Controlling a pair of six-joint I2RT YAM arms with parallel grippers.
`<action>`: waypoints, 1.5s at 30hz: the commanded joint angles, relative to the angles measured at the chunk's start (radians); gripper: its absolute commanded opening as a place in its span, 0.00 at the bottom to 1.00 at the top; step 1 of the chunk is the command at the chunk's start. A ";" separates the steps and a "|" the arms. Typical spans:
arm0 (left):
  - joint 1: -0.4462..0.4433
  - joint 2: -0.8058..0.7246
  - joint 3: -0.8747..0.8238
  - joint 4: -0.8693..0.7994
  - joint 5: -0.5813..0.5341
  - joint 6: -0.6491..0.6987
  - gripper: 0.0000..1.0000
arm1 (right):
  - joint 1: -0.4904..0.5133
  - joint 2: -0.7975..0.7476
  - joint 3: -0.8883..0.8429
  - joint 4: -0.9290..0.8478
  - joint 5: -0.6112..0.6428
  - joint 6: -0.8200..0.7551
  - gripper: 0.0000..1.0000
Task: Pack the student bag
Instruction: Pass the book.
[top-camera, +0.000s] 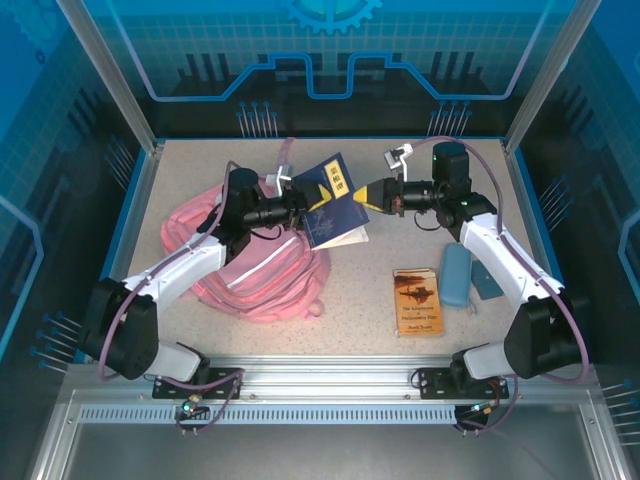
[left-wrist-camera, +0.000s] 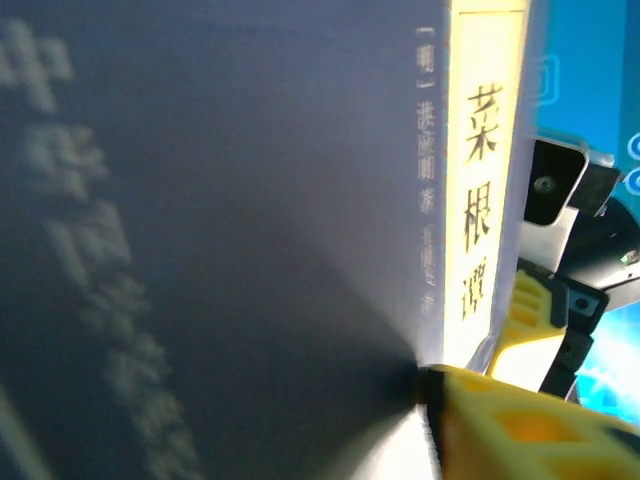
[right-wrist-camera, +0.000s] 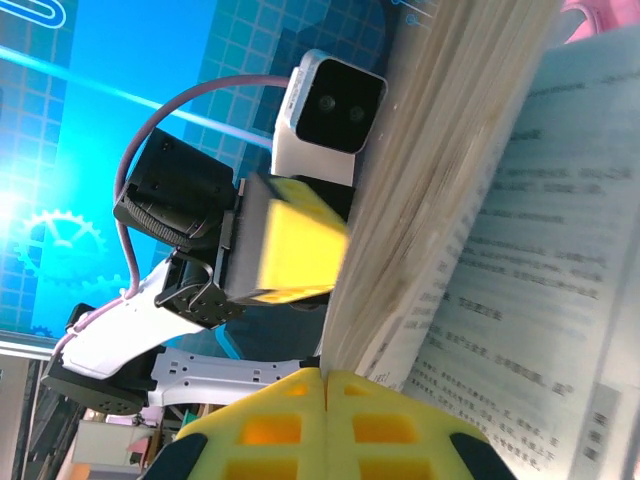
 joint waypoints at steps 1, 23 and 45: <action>0.008 -0.026 0.017 -0.041 -0.015 0.043 0.37 | 0.008 -0.006 0.013 -0.033 -0.010 -0.030 0.00; 0.043 -0.214 0.011 0.047 -0.398 0.000 0.06 | 0.202 -0.132 -0.307 0.605 0.486 0.600 0.98; 0.037 -0.189 -0.039 0.165 -0.557 -0.099 0.06 | 0.373 0.184 -0.127 0.981 0.632 0.789 0.67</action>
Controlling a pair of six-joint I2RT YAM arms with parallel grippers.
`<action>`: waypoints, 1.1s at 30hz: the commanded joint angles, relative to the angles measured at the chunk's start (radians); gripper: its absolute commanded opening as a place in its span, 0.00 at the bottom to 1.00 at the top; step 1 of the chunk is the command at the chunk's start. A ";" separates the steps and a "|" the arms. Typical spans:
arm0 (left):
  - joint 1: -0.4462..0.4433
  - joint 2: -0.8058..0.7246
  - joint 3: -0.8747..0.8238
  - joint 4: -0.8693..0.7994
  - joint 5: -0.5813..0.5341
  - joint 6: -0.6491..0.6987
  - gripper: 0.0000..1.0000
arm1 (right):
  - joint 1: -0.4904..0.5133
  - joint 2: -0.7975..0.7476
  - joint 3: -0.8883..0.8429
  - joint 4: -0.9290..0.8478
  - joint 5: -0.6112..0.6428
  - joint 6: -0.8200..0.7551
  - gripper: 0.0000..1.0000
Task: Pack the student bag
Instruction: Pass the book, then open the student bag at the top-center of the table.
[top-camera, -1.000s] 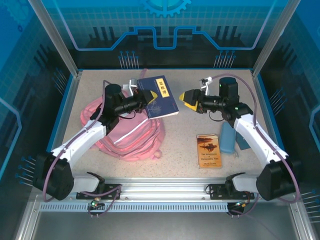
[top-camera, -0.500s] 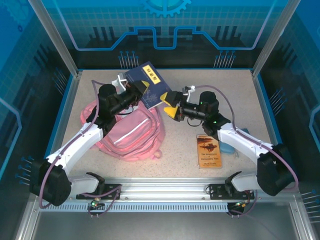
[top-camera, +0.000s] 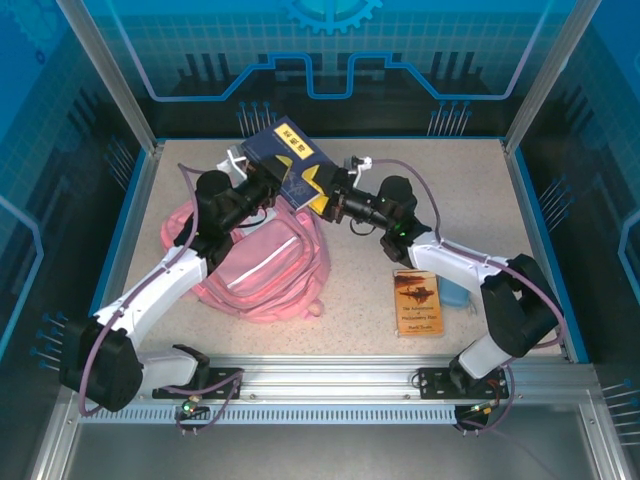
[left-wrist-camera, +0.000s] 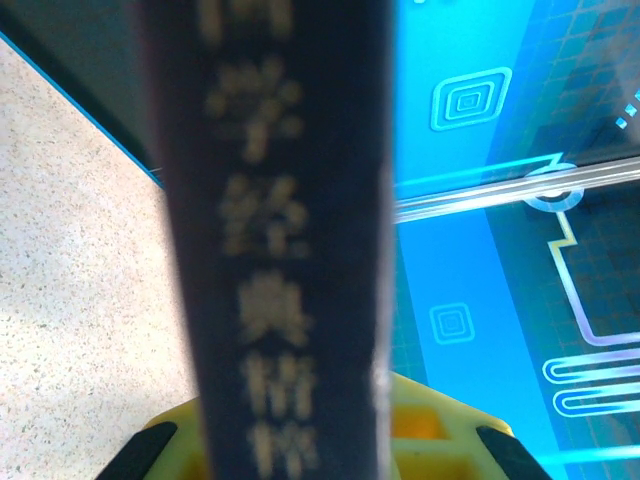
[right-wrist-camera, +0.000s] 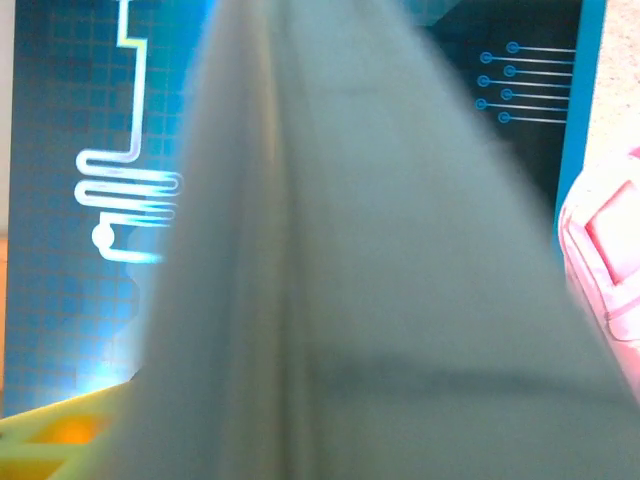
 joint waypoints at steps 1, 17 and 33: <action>0.000 -0.010 -0.005 0.074 -0.034 -0.011 0.06 | 0.015 0.018 0.040 0.073 0.038 0.004 0.61; 0.006 -0.088 -0.017 -0.309 -0.041 0.123 0.77 | -0.040 -0.103 0.056 -0.375 0.002 -0.272 0.06; -0.015 -0.103 0.136 -1.066 -0.041 0.837 0.95 | -0.252 -0.318 0.183 -1.253 -0.011 -0.898 0.07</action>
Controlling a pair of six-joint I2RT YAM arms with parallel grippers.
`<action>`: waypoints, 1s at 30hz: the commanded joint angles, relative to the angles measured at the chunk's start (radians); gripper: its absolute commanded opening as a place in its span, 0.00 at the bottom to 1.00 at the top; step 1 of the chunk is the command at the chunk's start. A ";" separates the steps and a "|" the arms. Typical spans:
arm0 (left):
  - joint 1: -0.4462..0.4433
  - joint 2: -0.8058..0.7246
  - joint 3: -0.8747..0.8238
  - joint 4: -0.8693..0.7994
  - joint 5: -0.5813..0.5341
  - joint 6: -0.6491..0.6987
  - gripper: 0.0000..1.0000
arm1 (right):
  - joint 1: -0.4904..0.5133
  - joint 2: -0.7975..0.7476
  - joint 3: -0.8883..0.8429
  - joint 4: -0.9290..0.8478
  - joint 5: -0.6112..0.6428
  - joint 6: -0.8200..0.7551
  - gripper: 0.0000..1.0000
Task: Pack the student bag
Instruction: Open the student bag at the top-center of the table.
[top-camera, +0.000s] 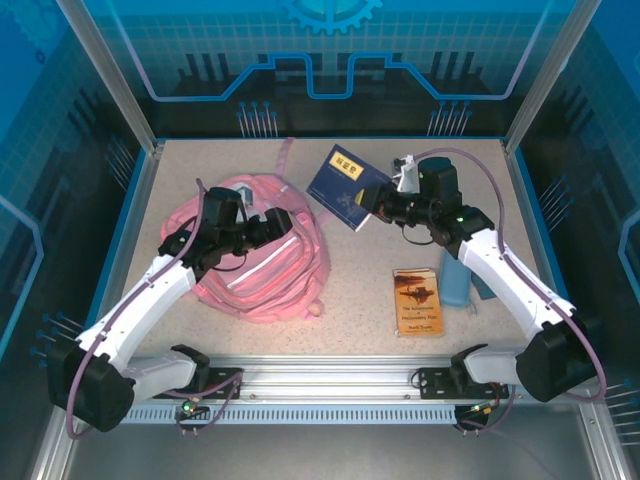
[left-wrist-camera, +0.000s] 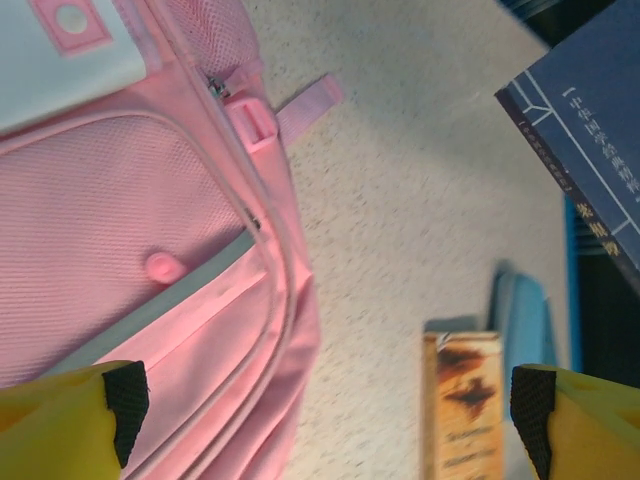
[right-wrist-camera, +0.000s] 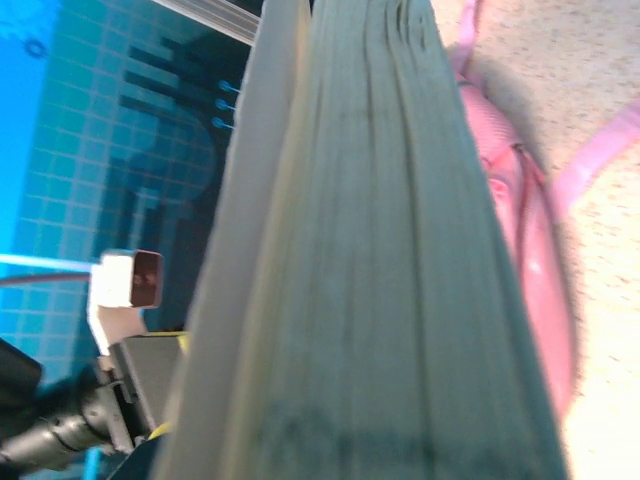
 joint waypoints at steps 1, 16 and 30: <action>-0.025 0.025 0.104 -0.207 -0.045 0.252 0.94 | -0.030 -0.034 0.061 -0.185 0.003 -0.157 0.07; -0.192 0.346 0.206 -0.409 -0.362 0.496 0.66 | -0.074 -0.040 0.056 -0.232 -0.006 -0.169 0.06; -0.229 0.514 0.209 -0.435 -0.434 0.529 0.67 | -0.084 -0.040 0.039 -0.202 -0.028 -0.142 0.06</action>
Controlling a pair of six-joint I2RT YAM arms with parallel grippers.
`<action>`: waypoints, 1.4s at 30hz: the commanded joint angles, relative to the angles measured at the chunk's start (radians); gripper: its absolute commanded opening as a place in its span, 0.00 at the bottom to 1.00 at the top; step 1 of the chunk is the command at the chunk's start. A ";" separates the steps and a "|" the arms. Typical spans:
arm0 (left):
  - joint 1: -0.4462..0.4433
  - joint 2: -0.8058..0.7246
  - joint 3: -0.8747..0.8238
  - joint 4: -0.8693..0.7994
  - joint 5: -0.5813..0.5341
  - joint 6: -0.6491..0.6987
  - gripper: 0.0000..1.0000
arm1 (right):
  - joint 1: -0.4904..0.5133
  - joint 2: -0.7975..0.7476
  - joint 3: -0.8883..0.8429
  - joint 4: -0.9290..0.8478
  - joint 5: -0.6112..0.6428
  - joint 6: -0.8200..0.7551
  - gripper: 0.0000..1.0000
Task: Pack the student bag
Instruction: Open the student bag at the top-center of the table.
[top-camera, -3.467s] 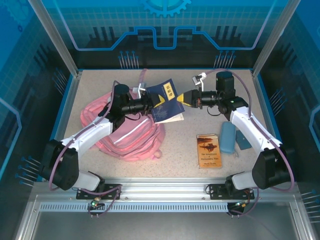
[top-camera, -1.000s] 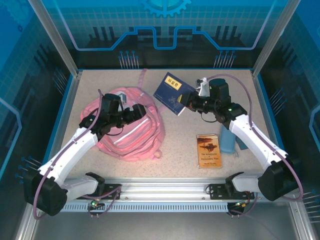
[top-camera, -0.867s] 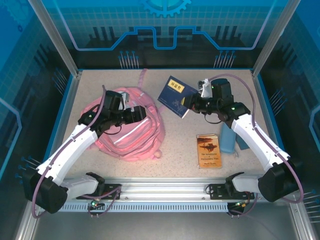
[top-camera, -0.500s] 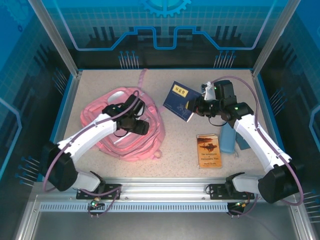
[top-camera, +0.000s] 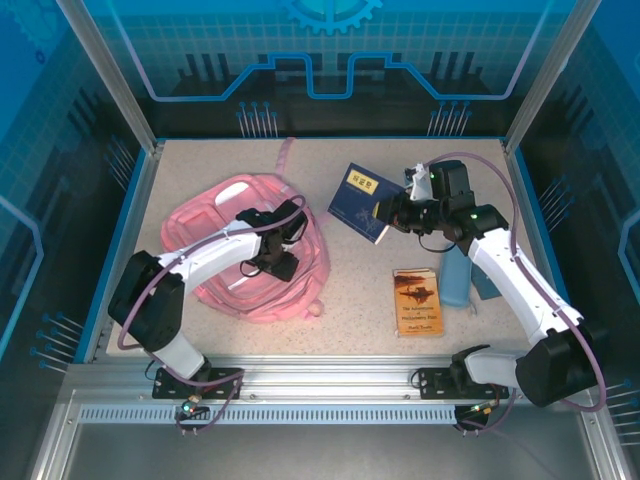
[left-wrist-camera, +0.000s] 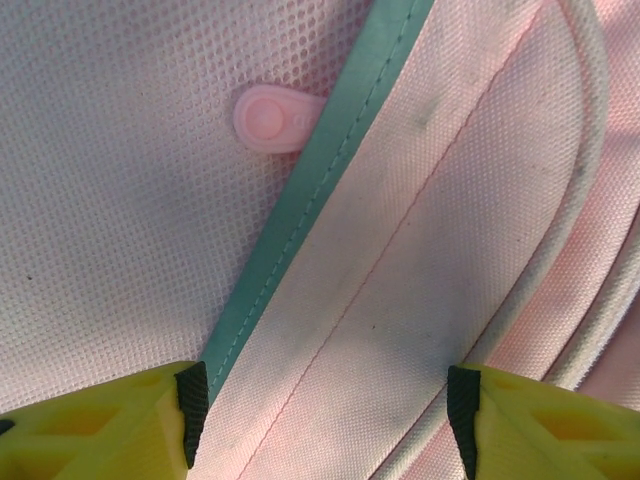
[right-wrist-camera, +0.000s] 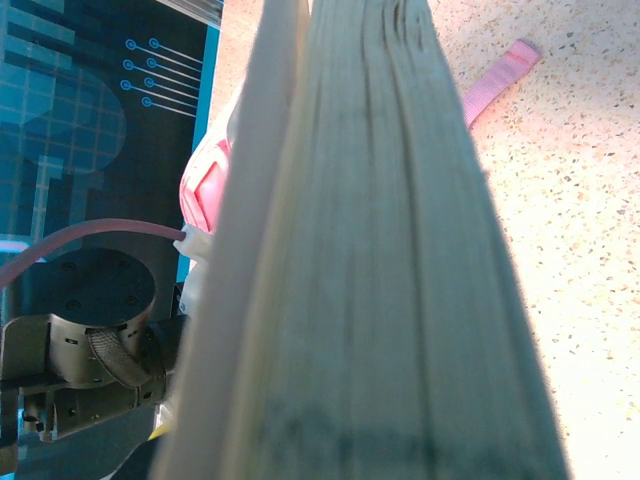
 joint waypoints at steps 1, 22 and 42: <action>-0.008 0.027 0.029 -0.044 -0.045 0.032 0.67 | -0.012 -0.014 0.015 0.035 -0.032 0.007 0.06; -0.021 0.072 0.022 0.024 -0.037 0.044 0.65 | -0.012 -0.004 0.001 0.052 -0.039 0.028 0.06; -0.051 -0.062 0.083 0.001 -0.208 -0.010 0.20 | -0.043 -0.034 0.012 -0.026 -0.016 -0.022 0.06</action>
